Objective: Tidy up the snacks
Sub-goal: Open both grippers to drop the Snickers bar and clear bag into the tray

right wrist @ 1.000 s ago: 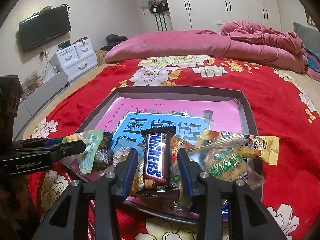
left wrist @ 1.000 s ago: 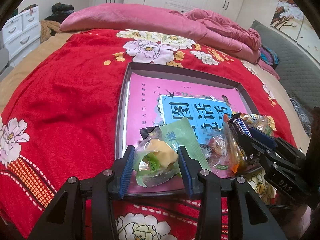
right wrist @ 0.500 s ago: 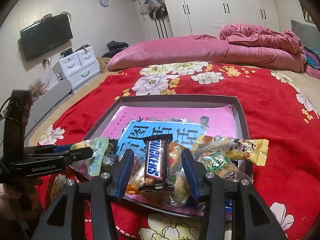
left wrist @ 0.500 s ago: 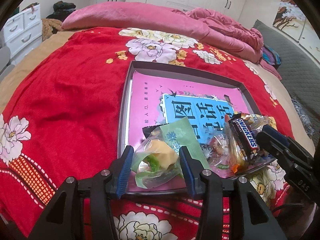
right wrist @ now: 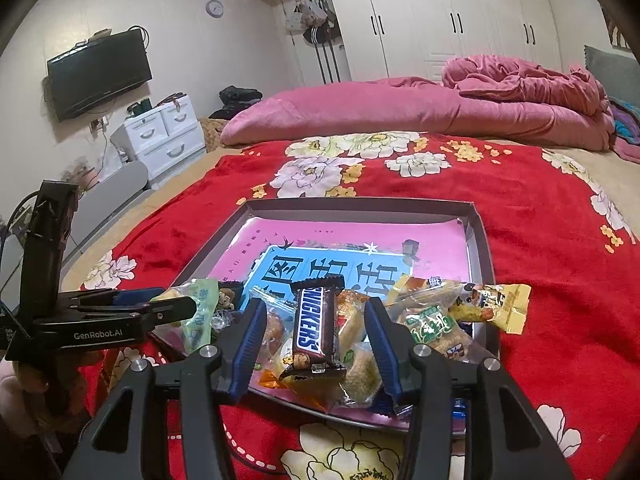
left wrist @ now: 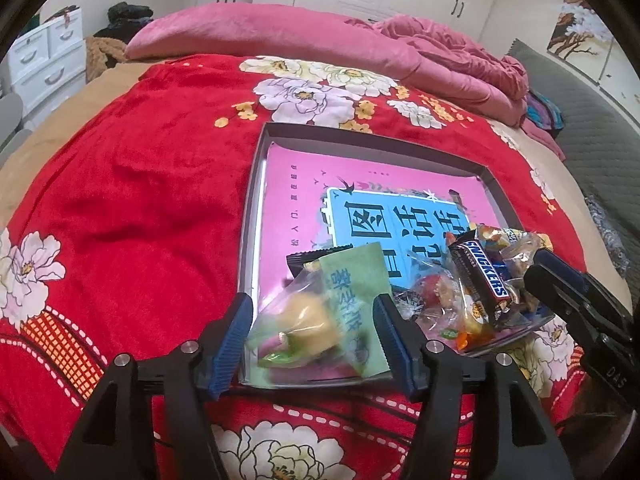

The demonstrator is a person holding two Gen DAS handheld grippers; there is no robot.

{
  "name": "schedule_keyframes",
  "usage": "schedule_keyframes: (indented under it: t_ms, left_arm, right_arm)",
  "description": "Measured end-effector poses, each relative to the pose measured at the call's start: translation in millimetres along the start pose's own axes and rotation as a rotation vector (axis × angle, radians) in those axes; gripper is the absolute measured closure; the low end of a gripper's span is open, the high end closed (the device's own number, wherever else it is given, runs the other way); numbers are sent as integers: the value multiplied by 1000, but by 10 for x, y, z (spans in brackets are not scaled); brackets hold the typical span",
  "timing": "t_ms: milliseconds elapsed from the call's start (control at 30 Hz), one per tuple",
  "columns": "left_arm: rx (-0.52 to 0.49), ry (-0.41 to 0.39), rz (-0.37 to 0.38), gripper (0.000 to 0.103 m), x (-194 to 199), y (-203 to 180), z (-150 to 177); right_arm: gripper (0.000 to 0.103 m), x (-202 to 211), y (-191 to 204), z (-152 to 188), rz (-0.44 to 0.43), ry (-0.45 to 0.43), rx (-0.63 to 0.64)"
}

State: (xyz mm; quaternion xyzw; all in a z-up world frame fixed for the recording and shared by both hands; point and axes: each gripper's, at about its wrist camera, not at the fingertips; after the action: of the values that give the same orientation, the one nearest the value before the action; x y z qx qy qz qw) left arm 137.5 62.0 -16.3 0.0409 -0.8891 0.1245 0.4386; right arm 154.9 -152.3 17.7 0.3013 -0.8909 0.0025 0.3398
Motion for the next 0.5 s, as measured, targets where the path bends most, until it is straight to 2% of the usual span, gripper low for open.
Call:
schedule_keyframes:
  t_ms: [167,500]
  left_arm:
    - [-4,-15,5,32,64,-19,-19]
    - [-20,-39,9,28,156,-65,-47]
  right_arm:
    - [46,38,-3,-7,4,-12,-1]
    - [40,99,-45,-20,39,-35,-9]
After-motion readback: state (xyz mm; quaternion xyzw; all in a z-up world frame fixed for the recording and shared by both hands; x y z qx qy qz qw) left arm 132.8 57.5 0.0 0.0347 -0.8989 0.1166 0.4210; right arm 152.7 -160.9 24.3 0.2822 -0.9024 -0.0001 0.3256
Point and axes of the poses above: each gripper's, at about its wrist camera, not at the fingertips, and x roughly against the way its jaws point, y to its left, z to its underside
